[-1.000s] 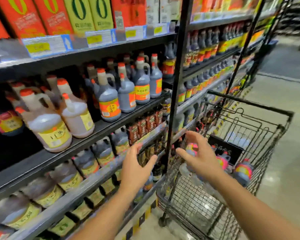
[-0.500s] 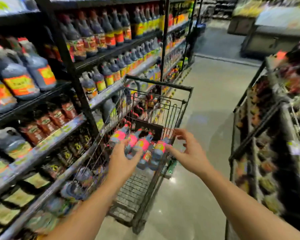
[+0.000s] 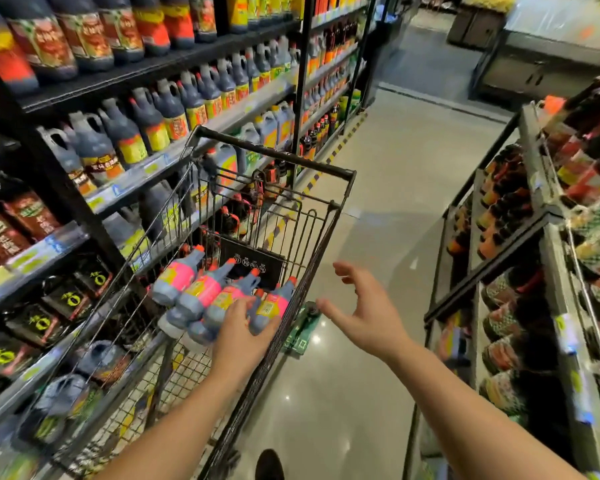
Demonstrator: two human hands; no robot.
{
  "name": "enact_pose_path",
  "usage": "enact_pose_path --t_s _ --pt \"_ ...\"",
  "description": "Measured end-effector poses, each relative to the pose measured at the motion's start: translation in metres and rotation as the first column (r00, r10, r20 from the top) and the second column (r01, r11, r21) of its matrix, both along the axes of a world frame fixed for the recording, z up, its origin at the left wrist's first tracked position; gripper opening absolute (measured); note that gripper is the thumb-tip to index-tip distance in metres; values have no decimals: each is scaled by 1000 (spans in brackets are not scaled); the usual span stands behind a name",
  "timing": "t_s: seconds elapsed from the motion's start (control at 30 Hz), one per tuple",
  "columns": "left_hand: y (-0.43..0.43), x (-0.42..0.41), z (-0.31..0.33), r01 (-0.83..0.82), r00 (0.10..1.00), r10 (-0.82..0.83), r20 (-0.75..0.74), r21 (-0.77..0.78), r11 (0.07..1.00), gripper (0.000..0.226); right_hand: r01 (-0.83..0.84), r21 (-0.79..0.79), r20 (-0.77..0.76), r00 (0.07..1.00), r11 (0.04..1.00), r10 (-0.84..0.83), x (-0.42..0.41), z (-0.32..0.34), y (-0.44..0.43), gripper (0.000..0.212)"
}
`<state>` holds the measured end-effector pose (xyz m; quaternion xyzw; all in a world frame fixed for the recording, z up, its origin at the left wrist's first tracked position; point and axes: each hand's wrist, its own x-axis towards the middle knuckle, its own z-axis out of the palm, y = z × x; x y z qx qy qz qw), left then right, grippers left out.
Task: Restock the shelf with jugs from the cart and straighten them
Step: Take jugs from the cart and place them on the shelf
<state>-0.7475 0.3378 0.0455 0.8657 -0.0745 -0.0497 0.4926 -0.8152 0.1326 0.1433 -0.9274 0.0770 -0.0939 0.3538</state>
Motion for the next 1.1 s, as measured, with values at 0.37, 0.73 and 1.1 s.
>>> enact_pose_path --t_s 0.37,0.73,1.1 --pt "-14 47 -84 -99 970 112 -215 71 993 47 -316 -330 -292 930 889 222 122 -52 -36 59" --pt "-21 17 -142 -89 836 259 -484 346 934 74 -821 -496 -624 563 282 542 246 -136 -75 63" --pt "-39 -1 -148 -217 757 477 -447 516 829 99 -860 -510 -631 356 -23 690 283 -174 -88 84"
